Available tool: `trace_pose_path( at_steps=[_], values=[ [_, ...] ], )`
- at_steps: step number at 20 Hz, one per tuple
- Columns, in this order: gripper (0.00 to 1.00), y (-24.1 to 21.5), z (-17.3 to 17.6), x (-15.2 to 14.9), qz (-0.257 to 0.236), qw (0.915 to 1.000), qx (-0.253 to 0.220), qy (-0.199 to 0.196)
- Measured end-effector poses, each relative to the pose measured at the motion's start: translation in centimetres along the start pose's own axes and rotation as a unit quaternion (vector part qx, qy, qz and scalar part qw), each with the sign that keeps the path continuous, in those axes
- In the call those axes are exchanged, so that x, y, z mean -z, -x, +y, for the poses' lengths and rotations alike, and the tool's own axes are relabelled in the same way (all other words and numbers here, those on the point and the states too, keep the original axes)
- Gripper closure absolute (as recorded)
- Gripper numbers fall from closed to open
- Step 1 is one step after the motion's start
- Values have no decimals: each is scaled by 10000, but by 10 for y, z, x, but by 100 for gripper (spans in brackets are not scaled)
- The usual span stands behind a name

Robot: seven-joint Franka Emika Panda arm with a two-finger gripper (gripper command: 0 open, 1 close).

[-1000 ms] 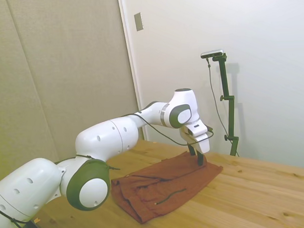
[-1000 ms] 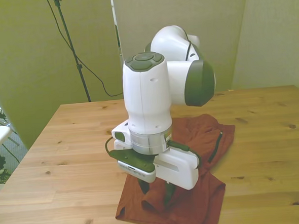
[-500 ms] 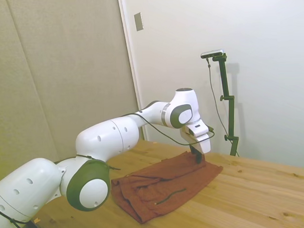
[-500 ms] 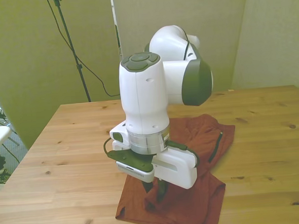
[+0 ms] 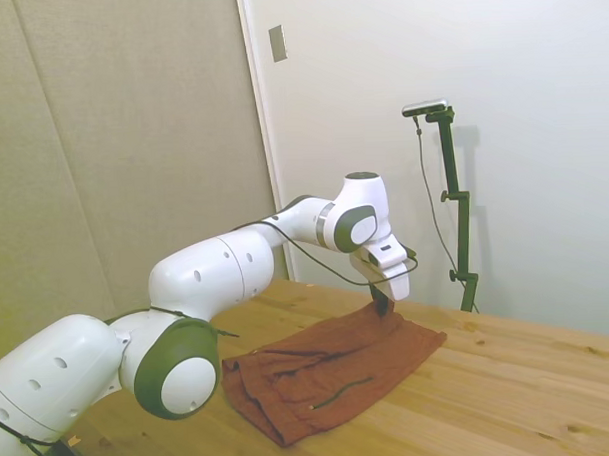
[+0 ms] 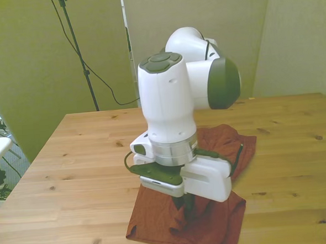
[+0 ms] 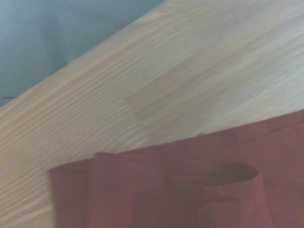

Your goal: Unfold the shorts

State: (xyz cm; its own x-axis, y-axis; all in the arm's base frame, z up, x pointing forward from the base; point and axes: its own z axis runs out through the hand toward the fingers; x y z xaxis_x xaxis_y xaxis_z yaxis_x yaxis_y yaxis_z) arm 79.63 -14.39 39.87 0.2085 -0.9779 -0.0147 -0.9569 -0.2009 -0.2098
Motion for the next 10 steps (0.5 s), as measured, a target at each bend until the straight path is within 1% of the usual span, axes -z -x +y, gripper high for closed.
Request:
trace_pose_path(
  at_steps=[3,5,10],
  values=[
    [100,41,-18,22,-80,9995,253,-182],
    [100,69,-28,31,-119,9988,411,-251],
    [100,129,-44,35,-199,9967,735,-296]
  ],
)
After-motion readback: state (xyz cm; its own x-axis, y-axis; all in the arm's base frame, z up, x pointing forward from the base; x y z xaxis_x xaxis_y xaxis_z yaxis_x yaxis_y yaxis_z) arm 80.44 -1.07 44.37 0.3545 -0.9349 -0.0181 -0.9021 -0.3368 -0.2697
